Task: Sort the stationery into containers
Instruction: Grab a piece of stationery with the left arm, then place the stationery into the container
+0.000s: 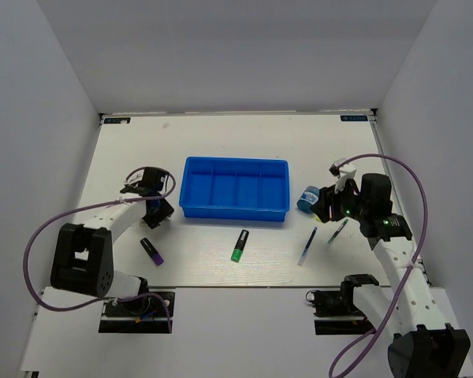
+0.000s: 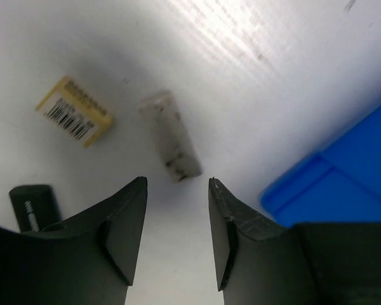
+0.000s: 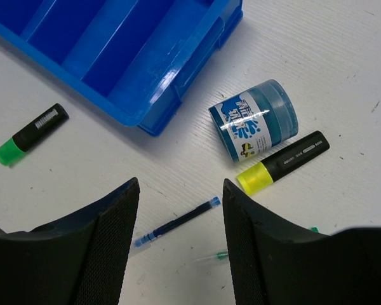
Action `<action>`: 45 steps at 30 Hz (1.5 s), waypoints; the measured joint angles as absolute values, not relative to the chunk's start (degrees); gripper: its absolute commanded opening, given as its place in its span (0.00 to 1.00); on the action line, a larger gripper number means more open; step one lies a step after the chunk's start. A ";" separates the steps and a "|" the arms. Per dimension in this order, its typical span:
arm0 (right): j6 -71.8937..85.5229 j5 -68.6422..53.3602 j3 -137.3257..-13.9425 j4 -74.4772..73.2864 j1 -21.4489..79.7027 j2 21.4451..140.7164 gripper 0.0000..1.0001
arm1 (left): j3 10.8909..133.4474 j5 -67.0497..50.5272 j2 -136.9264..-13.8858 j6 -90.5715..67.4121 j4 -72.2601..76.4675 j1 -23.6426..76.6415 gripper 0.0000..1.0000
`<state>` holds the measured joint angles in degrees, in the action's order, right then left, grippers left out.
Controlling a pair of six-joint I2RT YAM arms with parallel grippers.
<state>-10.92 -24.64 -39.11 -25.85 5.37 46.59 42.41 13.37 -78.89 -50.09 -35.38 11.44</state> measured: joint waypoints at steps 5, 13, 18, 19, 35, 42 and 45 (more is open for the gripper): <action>-10.98 -24.62 -39.11 -26.04 5.37 45.36 0.60 | 44.86 15.11 -83.18 -52.10 -33.50 11.18 0.59; -10.98 -24.58 -39.11 -26.57 5.37 45.08 0.61 | 45.91 15.79 -87.00 -54.33 -32.36 8.23 0.47; -10.98 -24.56 -39.11 -26.89 5.37 45.08 0.61 | 47.24 15.40 -88.23 -54.24 -33.10 7.18 0.13; -10.98 -24.53 -39.11 -26.89 5.37 45.08 0.61 | 47.27 15.35 -88.29 -54.24 -33.17 7.16 0.11; -11.42 -25.06 -39.13 -27.11 5.37 45.80 0.00 | 53.56 12.36 -73.45 -41.08 -28.40 10.96 0.11; -11.44 -24.73 -39.13 -27.14 5.37 46.30 0.49 | 60.93 6.26 -83.61 -35.73 -23.77 18.74 0.27; -11.97 -24.29 -39.13 -27.14 5.37 46.74 0.59 | 63.88 5.67 -88.58 -33.21 -23.99 21.61 0.57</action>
